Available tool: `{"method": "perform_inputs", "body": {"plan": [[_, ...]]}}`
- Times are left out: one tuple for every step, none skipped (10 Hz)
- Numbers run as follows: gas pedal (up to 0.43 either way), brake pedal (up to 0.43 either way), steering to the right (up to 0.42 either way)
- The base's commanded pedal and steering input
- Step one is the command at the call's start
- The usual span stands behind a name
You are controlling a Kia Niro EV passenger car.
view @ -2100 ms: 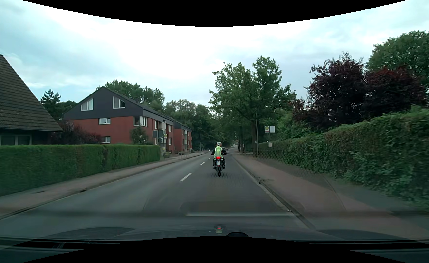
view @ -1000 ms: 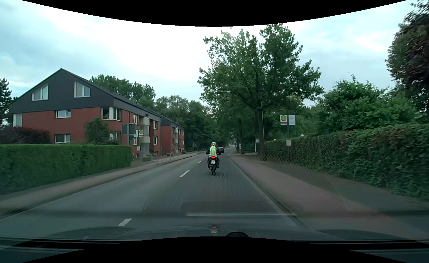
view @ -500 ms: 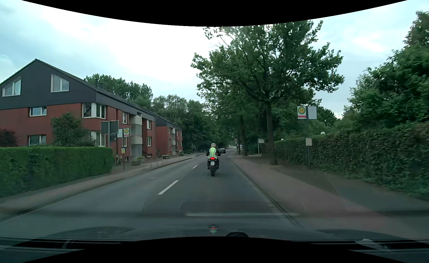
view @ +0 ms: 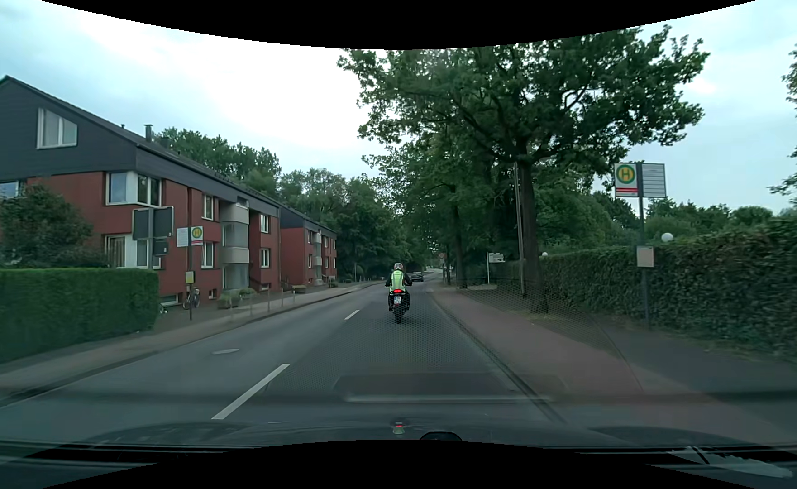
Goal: Follow the waypoints while adhering to traffic rules and regulations
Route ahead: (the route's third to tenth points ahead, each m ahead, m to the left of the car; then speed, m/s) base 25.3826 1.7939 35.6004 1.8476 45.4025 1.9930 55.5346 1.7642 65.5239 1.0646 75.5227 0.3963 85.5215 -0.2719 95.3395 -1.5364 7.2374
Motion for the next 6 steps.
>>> {"method": "perform_inputs", "body": {"plan": [[0.118,0.0,-0.006],[0.118,0.0,-0.006],[0.118,0.0,-0.006],[0.118,0.0,-0.006],[0.118,0.0,-0.006],[0.118,0.0,-0.006]]}}
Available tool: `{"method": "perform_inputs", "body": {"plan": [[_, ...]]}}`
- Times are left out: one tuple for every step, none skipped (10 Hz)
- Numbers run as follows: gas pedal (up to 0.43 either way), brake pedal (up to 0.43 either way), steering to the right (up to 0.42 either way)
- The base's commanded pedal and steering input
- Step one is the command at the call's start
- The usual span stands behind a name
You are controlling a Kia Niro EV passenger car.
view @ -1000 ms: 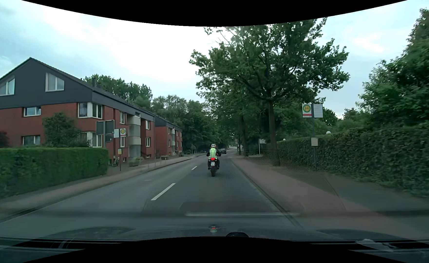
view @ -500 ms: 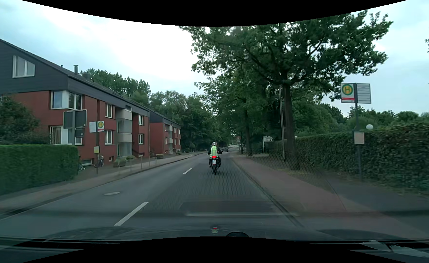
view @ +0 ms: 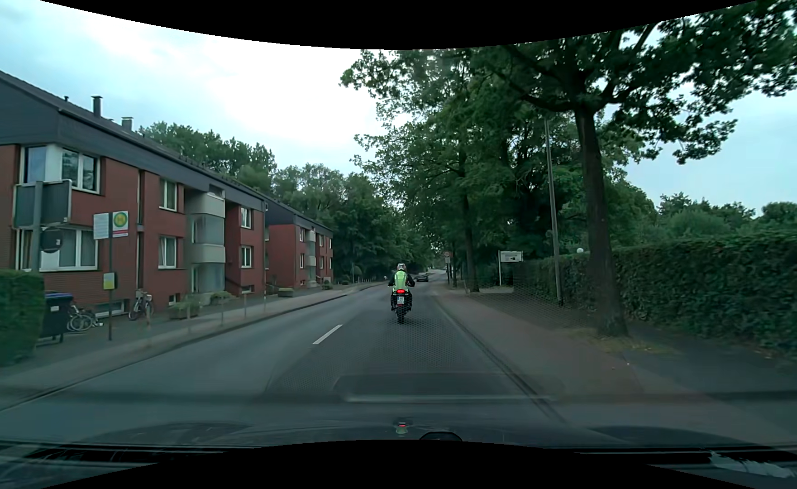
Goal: Follow the waypoints while adhering to traffic rules and regulations
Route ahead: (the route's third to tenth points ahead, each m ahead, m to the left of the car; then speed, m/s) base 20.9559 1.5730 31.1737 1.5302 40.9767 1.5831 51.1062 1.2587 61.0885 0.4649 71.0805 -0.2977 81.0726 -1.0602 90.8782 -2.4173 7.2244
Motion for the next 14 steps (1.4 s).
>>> {"method": "perform_inputs", "body": {"plan": [[0.118,0.0,-0.006],[0.118,0.0,-0.006],[0.118,0.0,-0.005],[0.118,0.0,-0.006],[0.118,0.0,-0.006],[0.118,0.0,-0.006],[0.118,0.0,-0.005],[0.118,0.0,-0.004],[0.118,0.0,-0.003],[0.118,0.0,-0.002],[0.118,0.0,-0.001],[0.118,0.0,0.001],[0.118,0.0,0.006],[0.118,0.0,0.007]]}}
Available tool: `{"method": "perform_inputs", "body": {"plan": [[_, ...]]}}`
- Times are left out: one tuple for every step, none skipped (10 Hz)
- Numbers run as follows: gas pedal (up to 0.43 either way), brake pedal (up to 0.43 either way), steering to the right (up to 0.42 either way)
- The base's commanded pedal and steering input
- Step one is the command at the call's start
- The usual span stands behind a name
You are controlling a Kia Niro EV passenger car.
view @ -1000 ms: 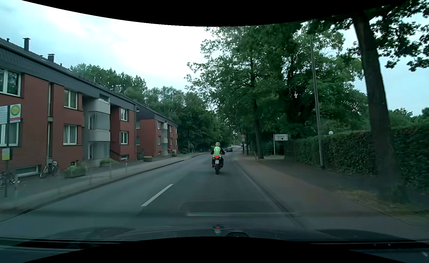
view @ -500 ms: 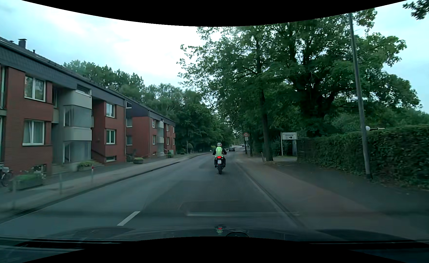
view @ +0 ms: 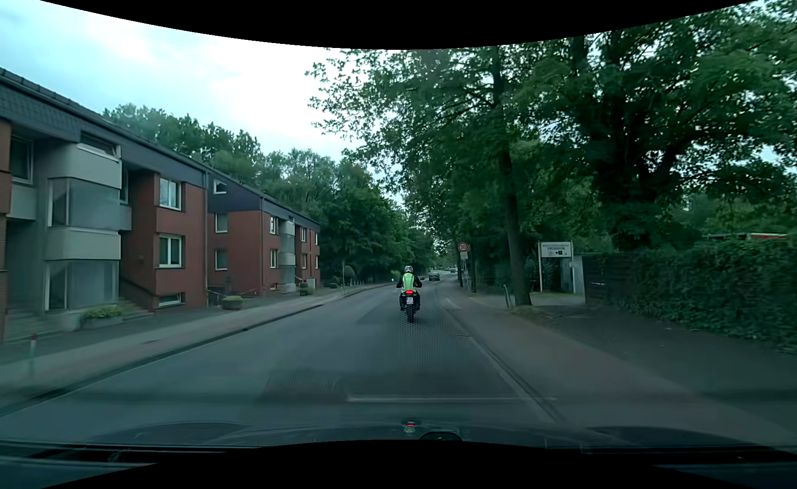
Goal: Follow the waypoints while adhering to traffic rules and regulations
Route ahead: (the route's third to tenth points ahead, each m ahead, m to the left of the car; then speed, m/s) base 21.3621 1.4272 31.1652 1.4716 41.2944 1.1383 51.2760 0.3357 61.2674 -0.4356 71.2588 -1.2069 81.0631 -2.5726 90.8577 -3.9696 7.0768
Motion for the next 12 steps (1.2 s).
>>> {"method": "perform_inputs", "body": {"plan": [[0.118,0.0,0.007],[0.118,0.0,0.007],[0.118,0.0,0.007],[0.118,0.0,0.007],[0.118,0.0,0.007],[0.118,0.0,0.007],[0.118,0.0,0.007],[0.118,0.0,0.006],[0.118,0.0,0.006],[0.118,0.0,0.006],[0.118,0.0,0.006],[0.118,0.0,0.006]]}}
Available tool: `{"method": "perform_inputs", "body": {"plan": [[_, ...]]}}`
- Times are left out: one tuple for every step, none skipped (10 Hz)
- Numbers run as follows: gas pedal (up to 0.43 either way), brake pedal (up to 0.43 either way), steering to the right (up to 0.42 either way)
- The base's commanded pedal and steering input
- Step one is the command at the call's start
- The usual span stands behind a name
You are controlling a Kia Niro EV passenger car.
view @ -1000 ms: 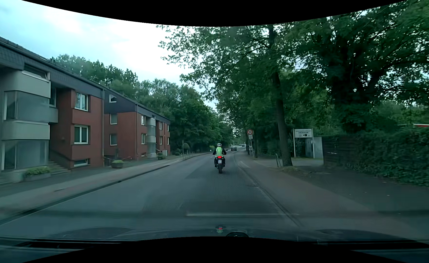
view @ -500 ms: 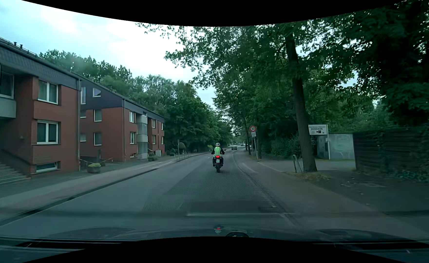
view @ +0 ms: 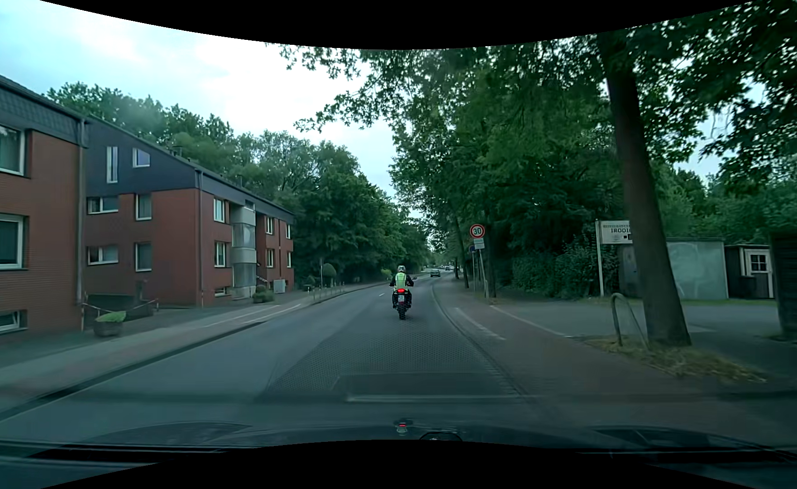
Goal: Follow the waypoints while adhering to traffic rules and regulations
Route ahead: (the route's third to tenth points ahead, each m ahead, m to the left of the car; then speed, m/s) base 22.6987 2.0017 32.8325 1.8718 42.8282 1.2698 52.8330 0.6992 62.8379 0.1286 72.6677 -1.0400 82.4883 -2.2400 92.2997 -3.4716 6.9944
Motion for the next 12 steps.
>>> {"method": "perform_inputs", "body": {"plan": [[0.118,0.0,0.006],[0.118,0.0,0.004],[0.118,0.0,0.001],[0.118,0.0,-0.001],[0.118,0.0,-0.003],[0.118,0.0,-0.003],[0.118,0.0,-0.003],[0.118,0.0,-0.003],[0.118,0.0,-0.003],[0.118,0.0,-0.003],[0.118,0.0,-0.003],[0.118,0.0,-0.002]]}}
